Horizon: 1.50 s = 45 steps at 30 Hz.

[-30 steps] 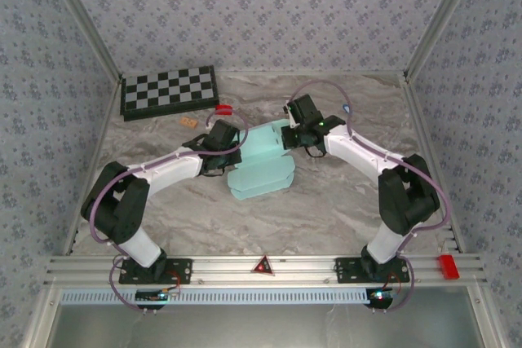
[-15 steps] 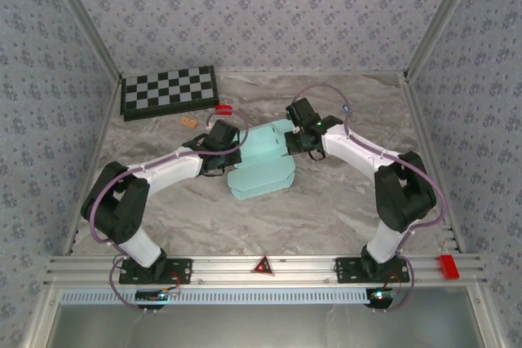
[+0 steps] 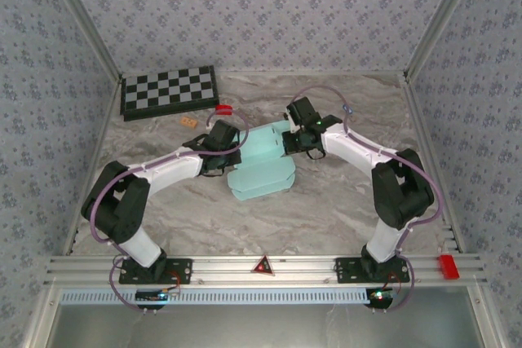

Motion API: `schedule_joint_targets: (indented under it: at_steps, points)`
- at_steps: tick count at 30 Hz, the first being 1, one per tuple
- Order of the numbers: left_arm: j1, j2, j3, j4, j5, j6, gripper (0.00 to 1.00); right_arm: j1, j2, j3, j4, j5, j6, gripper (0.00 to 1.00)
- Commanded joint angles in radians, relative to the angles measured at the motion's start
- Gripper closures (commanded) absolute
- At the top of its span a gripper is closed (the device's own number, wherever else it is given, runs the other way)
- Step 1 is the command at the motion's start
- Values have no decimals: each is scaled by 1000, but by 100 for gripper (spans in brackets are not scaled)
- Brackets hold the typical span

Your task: Fold the paper box

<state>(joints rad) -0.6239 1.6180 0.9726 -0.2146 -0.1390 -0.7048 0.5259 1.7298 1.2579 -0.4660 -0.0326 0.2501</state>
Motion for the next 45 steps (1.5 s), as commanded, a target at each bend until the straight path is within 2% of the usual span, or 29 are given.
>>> schedule_joint_targets:
  at_steps: [1, 20, 29, 41, 45]
  points:
    - [-4, 7, 43, 6, 17, 7, 100, -9, -27, -21, 72, -109, 1, 94]
    - [-4, 23, 57, 23, 36, 13, 100, 8, -10, -8, 132, -237, -9, 93]
    - [-4, 28, 65, 17, 38, 11, 100, 14, -79, -45, 173, -168, -21, 93]
    - [-4, 35, 70, 15, 35, 8, 100, 4, -201, -57, 142, -50, -64, 72]
    - [-4, 34, 75, 13, 38, 12, 100, -2, -256, -100, 157, 3, -69, 72]
